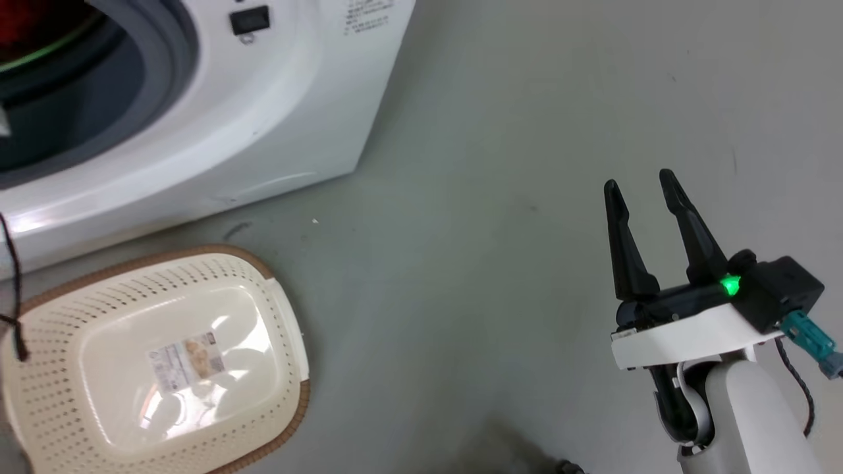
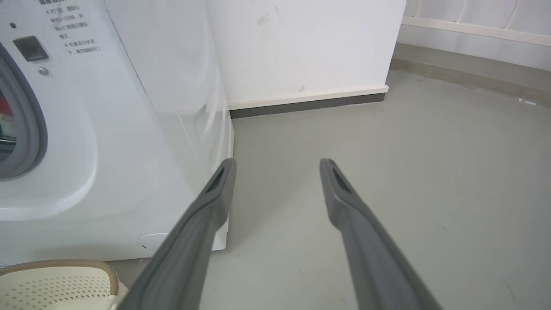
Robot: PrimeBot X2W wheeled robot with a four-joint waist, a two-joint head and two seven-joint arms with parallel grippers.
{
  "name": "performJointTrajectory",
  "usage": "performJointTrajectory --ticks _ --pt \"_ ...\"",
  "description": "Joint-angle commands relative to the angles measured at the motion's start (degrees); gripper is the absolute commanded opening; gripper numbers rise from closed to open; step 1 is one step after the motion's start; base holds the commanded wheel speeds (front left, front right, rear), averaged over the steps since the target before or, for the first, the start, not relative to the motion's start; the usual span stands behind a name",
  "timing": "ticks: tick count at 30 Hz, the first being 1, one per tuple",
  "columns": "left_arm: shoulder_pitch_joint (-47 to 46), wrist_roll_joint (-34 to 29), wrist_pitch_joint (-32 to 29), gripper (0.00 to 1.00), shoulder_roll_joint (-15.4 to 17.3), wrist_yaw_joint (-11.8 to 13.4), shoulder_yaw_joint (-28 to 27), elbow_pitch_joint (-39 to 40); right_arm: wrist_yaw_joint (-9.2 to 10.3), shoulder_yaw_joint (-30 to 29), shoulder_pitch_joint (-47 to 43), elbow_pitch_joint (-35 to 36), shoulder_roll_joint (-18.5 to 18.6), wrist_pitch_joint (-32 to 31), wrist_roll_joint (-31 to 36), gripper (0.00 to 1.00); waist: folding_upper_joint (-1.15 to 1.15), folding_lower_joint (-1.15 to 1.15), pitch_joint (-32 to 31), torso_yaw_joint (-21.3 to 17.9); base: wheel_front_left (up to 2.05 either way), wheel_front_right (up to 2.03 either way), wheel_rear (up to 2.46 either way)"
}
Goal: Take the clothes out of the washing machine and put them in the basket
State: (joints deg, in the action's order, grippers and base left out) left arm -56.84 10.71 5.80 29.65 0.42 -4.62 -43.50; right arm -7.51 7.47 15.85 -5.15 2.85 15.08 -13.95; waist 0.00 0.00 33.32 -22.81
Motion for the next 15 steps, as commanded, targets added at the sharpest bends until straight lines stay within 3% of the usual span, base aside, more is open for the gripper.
performJointTrajectory --ticks 1,7,15 --pt "1.40 0.34 1.80 0.00 -0.91 -0.25 -0.08 -0.40 0.04 -0.33 -0.98 -0.20 0.07 0.12 1.13 1.00 0.00 0.00 -3.80 2.47 0.00 0.00 0.00" --pt "8.38 2.69 8.77 0.00 -6.54 -1.19 -0.27 -1.61 0.04 -4.45 -4.40 -1.67 0.07 0.12 3.96 1.00 0.00 0.00 -11.13 7.27 0.00 0.00 0.00" --pt "17.39 2.53 9.50 0.00 -10.12 -1.76 -0.26 5.24 0.04 -5.93 -7.59 -1.85 0.05 -0.28 5.86 1.00 0.00 0.00 -17.87 11.45 0.00 0.00 0.00"
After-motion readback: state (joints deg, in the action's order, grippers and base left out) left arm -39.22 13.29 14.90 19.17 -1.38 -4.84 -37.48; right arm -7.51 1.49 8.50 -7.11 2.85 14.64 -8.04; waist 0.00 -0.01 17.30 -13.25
